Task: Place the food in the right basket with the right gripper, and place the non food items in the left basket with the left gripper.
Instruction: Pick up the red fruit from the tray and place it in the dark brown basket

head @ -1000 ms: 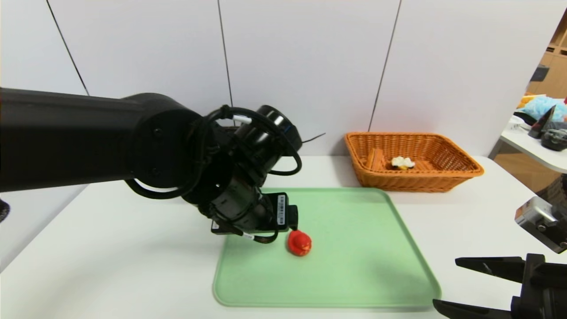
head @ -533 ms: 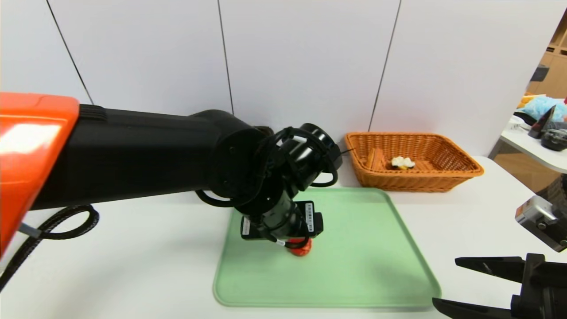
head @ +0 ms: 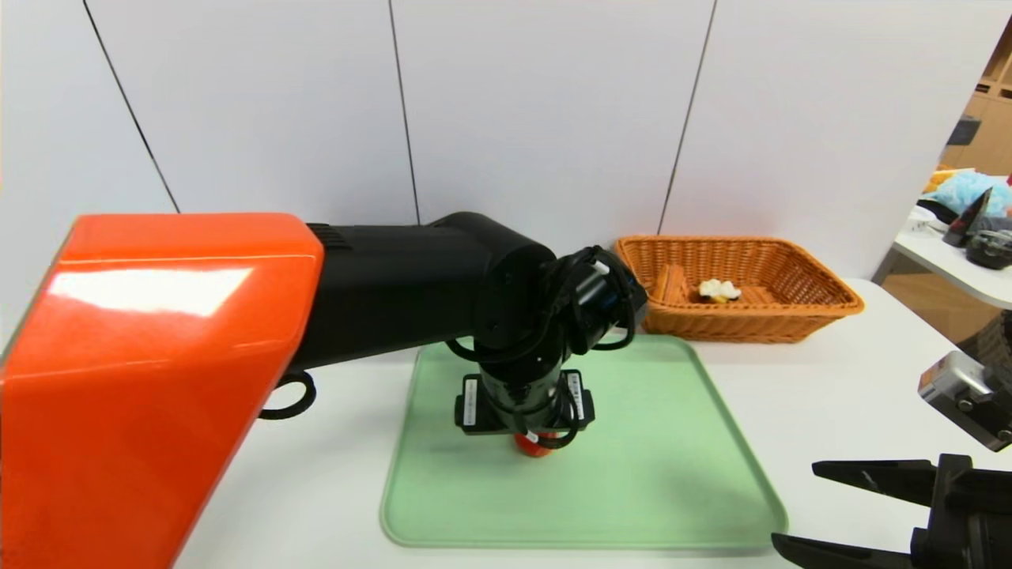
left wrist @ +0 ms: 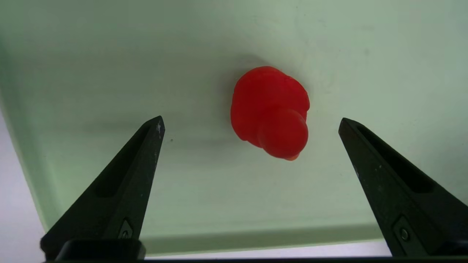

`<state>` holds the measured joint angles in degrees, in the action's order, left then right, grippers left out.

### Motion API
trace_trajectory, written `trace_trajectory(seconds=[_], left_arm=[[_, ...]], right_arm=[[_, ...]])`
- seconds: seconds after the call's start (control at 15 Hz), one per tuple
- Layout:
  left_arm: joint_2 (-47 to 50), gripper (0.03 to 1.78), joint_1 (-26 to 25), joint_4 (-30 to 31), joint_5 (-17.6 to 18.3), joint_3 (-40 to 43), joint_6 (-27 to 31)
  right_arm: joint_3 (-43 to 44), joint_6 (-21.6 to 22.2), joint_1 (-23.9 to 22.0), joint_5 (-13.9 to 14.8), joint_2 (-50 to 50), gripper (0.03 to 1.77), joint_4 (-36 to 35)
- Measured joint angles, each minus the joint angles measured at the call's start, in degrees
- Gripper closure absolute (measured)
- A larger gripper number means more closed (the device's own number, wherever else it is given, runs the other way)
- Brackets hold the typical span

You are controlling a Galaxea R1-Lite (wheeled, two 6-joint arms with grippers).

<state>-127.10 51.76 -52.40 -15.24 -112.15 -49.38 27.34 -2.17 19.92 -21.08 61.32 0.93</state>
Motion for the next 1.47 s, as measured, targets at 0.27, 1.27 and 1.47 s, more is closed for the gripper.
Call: trace_trajectory(seconds=[0.27, 1.27, 1.47], left_arm=[[-2.0, 0.12, 0.0, -0.1, -1.8, -0.7, -0.7], [-2.4, 0.12, 1.6, -0.9, -6.6, -0.8, 3.8], [-2.7, 0.12, 1.7, -0.8, -6.7, -0.8, 3.7]], right_arm=[[0.0, -0.1, 0.0, 0.0, 0.0, 0.10, 0.0], [-0.3, -0.1, 0.0, 0.0, 0.0, 0.10, 0.0], [-0.3, -0.1, 0.0, -0.1, -0.1, 0.10, 0.0]])
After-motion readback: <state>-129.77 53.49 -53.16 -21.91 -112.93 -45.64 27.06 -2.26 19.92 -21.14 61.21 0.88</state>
